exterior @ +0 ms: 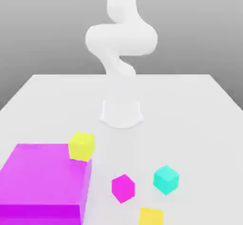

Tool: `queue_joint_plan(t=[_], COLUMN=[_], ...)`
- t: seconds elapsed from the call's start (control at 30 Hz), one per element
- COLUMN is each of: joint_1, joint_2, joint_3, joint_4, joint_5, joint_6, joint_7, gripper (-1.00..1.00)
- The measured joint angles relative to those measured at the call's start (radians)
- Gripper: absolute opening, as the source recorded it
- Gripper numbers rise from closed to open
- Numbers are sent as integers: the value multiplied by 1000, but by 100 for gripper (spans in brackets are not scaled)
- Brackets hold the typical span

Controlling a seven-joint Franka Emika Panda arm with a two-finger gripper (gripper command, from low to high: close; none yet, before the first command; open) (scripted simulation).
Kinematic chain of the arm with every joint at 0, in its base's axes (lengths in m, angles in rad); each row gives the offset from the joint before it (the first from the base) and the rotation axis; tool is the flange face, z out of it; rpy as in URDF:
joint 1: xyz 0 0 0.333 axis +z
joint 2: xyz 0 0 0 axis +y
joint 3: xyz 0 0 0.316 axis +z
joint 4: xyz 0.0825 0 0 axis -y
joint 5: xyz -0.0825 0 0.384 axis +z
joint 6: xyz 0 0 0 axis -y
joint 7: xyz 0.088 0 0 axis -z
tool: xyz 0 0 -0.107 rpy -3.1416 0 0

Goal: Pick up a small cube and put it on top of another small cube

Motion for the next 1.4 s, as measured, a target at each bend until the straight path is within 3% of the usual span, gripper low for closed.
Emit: queue_joint_plan(t=[0.47, 0.7, 0.9, 0.93, 1.17, 1.4], joint_1=[204, 260, 277, 277, 276, 271], joint_2=[521, 769, 985, 1012, 1014, 808], joint_3=[14, 41, 20, 20, 20, 22], joint_4=[-271, -398, -376, -371, -371, -392], joint_5=[96, -11, -47, -46, -51, -31], joint_6=[311, 470, 643, 665, 666, 482], joint_7=[-267, -284, -268, -268, -265, -288], gripper=[0, 0, 0, -100, -100, -100])
